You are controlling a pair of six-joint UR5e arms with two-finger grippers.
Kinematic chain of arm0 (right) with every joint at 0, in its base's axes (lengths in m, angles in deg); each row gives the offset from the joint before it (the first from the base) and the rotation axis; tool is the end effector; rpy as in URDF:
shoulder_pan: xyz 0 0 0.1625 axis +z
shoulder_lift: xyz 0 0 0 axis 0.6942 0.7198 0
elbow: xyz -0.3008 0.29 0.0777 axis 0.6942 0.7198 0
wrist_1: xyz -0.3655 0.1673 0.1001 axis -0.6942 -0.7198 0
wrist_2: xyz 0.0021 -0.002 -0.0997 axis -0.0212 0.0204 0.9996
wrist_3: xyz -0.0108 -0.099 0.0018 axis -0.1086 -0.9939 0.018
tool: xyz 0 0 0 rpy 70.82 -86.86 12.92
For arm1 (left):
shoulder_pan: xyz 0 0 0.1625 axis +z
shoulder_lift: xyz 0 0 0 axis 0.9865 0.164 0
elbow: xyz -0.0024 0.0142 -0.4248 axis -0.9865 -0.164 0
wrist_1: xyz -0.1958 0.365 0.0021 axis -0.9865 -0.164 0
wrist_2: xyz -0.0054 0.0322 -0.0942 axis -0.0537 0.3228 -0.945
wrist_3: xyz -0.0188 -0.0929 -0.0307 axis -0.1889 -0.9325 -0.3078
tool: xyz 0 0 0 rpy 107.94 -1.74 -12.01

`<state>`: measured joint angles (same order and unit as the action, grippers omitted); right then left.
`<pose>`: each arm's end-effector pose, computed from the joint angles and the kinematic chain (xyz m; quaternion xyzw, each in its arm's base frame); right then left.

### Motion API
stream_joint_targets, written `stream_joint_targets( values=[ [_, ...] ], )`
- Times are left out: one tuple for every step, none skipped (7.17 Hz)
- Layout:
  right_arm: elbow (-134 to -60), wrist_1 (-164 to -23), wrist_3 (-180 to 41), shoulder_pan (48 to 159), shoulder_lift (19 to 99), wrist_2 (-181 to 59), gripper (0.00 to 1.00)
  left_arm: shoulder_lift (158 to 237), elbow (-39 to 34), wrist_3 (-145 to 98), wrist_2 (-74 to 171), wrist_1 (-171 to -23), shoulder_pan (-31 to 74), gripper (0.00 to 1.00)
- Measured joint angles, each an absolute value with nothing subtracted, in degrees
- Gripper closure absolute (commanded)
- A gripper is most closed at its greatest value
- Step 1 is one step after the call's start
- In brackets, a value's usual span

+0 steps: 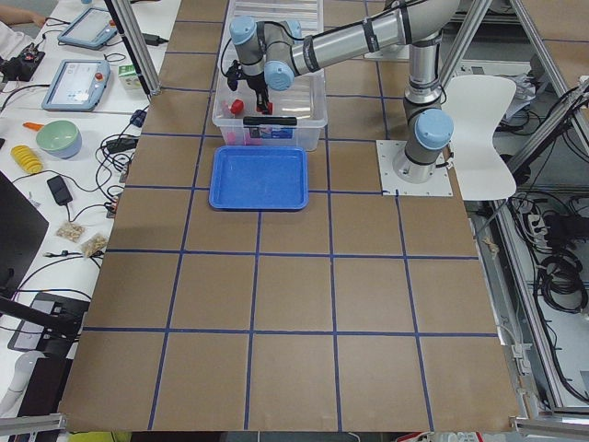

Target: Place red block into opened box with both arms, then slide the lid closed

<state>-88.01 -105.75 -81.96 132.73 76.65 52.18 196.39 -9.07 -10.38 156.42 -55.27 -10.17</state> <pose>0.1223 -0.5195 0.5157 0.0434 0.9988 -0.0236 0.0012 -0.1472 -0.5663 0.2805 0.0125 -0.9957 -0.0863 0.0307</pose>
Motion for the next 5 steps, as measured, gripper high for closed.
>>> stream_joint_targets(
  values=[
    [-88.1, -105.8, -82.0, 132.7, 76.6, 52.2, 0.0, 197.1, -9.7, -10.4, 155.5, -54.5, -10.6, 1.0],
    [-88.1, -105.8, -82.0, 132.7, 76.6, 52.3, 0.0, 198.0, -9.9, -10.4, 155.0, -53.7, -10.9, 1.0],
    [-88.0, -105.8, -82.0, 132.7, 76.6, 52.3, 0.0, 199.1, -10.0, -10.3, 154.8, -53.0, -11.1, 1.0],
    [-88.0, -105.8, -82.0, 132.7, 76.6, 52.3, 0.0, 200.0, -10.0, -10.3, 154.8, -52.7, -11.2, 1.0],
    [-88.0, -105.9, -82.0, 132.7, 76.6, 52.3, 0.0, 201.0, -10.1, -10.2, 154.8, -52.3, -11.2, 1.0]
  ],
)
